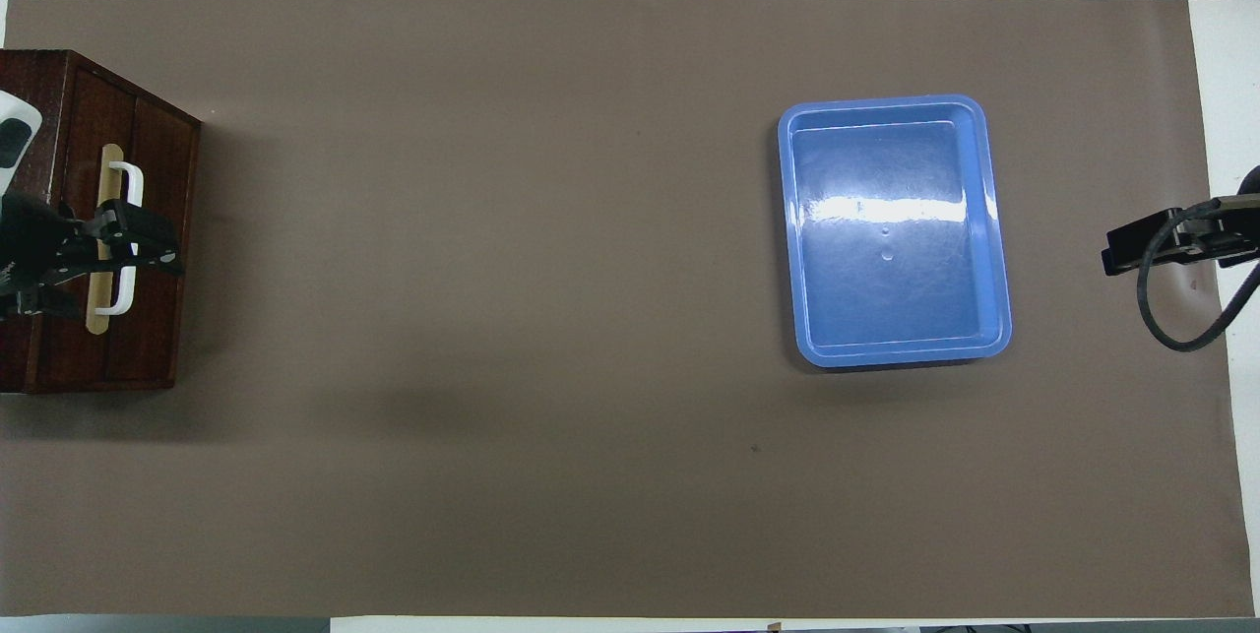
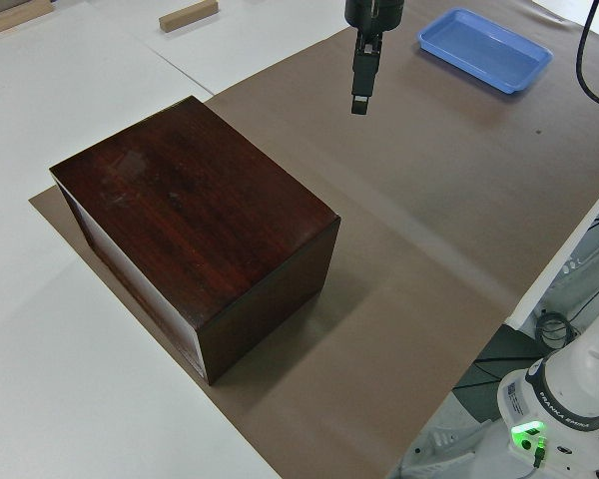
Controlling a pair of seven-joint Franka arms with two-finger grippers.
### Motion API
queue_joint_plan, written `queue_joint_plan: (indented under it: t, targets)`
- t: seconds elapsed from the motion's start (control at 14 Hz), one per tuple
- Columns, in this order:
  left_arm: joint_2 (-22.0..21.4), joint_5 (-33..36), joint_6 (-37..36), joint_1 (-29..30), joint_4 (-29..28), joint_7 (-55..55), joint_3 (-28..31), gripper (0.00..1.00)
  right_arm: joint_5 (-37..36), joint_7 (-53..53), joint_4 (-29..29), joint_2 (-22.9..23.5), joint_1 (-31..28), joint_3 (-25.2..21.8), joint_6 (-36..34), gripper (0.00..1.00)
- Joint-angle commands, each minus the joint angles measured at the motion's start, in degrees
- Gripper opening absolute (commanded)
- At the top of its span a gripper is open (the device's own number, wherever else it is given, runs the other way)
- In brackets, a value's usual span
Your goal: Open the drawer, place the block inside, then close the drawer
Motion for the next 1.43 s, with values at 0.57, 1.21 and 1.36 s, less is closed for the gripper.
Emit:
queue_joint_plan:
  t: [0.57,1.21,1.36]
  targets:
    - [5.19,-0.99,-6.84,-2.4,10.03,15.37,-0.33,1.0,-0.29,0.55,0.47,-0.09,-0.77,0.51,-0.97,1.0]
    - [3.96,-0.9,-6.05,-4.51,8.35,16.07,1.16,1.0,-0.29,0.55,0.47,-0.09,-0.86,0.51,-0.79,1.0]
    - [4.39,-0.9,-6.23,-4.51,8.7,16.68,1.42,1.0,-0.29,0.64,0.47,-0.09,-0.77,0.51,-0.88,1.0]
